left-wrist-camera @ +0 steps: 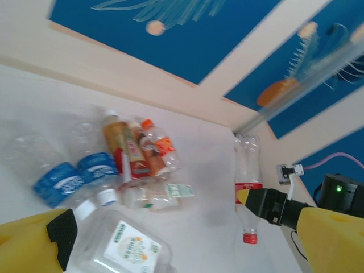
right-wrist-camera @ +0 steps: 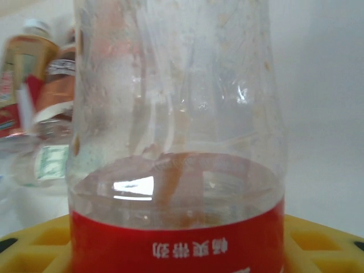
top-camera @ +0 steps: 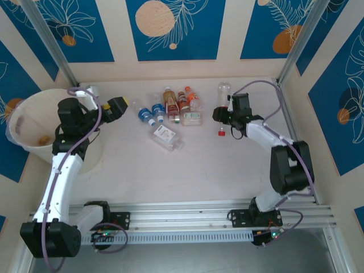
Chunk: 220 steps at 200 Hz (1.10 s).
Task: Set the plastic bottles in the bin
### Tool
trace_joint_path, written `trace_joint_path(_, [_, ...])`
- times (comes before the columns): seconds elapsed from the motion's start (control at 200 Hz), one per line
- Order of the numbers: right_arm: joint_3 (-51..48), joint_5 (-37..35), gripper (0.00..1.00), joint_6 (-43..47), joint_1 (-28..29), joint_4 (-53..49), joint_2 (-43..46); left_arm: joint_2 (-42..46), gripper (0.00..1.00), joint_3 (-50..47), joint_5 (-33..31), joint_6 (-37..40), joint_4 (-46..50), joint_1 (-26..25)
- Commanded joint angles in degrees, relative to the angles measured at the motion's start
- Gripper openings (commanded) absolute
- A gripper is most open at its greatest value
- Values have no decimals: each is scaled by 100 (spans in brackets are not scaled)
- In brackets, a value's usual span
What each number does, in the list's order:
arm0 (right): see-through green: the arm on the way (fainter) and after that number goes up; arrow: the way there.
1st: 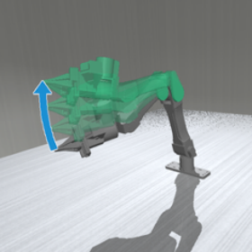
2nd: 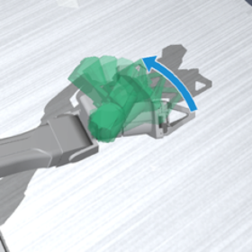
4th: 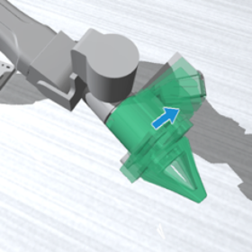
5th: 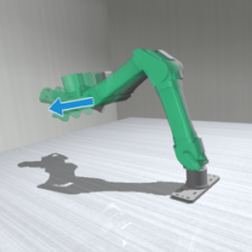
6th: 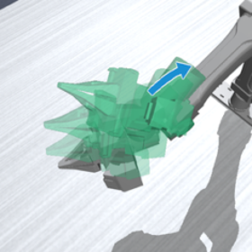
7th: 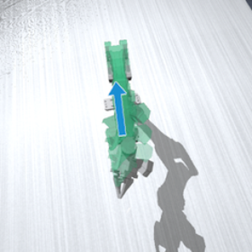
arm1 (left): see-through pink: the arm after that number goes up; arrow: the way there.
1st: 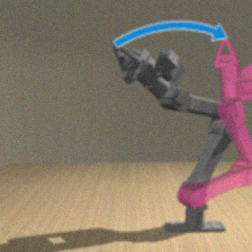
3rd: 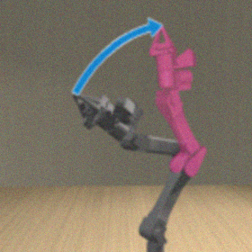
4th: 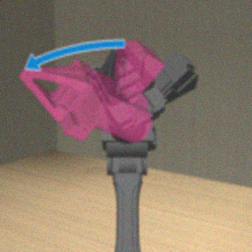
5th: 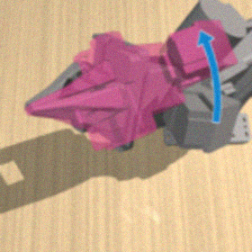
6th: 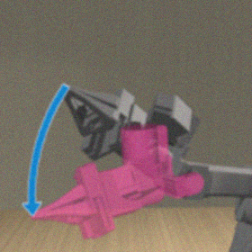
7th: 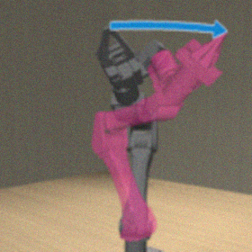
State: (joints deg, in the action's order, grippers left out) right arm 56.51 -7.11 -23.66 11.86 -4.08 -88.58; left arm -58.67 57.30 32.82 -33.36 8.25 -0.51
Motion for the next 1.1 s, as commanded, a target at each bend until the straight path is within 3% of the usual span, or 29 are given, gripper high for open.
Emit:
trace_joint_path(0.0, [-598,567,38,-316,-25,999,802,-78,100,-61,443,-194,-715,-374])
trace_joint_path(0.235, [-1478,1548,36,-376,39,1391,2100,-569,100,213,548,-111,-995,-1140])
trace_joint_path(0.435, [-1731,2383,35,-477,275,1745,2494,-1232,100,615,446,-114,-1010,-1812])
trace_joint_path(0.755, [-1025,3096,35,-315,1162,1884,1663,-2241,100,1205,177,-154,-1245,-2586])
trace_joint_path(1.095, [-210,3948,35,-361,1499,1973,789,-2924,100,1556,81,-31,-1205,-2693])
